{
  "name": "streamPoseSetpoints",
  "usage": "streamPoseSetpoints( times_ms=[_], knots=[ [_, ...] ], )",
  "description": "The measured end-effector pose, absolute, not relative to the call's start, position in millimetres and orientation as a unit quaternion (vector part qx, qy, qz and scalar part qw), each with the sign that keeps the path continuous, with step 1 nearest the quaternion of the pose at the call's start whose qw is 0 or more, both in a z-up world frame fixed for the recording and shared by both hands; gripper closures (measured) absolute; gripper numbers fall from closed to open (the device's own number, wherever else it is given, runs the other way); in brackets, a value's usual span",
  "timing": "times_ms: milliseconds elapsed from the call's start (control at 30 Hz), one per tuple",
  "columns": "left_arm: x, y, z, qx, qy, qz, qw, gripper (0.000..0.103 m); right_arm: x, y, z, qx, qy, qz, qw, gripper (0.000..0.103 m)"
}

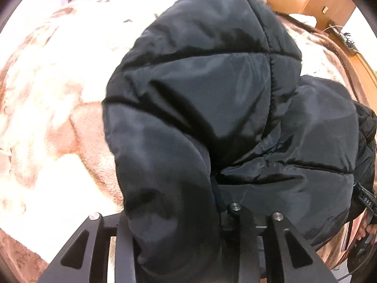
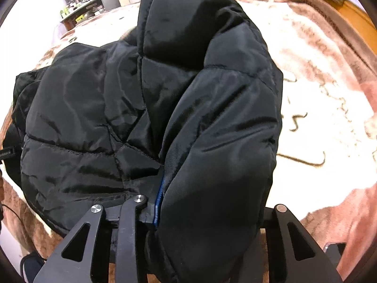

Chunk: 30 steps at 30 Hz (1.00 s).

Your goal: Fold large clothes

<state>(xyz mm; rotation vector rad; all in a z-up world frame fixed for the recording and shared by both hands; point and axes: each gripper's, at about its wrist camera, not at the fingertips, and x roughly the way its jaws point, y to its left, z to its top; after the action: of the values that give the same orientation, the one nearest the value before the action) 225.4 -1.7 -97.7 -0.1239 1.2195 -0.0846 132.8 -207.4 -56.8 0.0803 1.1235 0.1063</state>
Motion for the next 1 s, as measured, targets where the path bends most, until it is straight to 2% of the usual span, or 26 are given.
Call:
streamPoseSetpoints(
  times_ms=[567, 767, 1000],
  knots=[
    [174, 63, -29, -0.104, 0.499, -0.056, 0.859, 0.077, 80, -132, 43, 0.007, 0.444, 0.061, 0.894, 0.077],
    [164, 107, -11, -0.097, 0.469, -0.036, 0.877, 0.078, 72, -88, 72, 0.0, 0.417, 0.091, 0.905, 0.077],
    [171, 187, 6, -0.108, 0.445, 0.005, 0.889, 0.08, 70, -24, 78, -0.011, 0.397, 0.131, 0.908, 0.077]
  ],
)
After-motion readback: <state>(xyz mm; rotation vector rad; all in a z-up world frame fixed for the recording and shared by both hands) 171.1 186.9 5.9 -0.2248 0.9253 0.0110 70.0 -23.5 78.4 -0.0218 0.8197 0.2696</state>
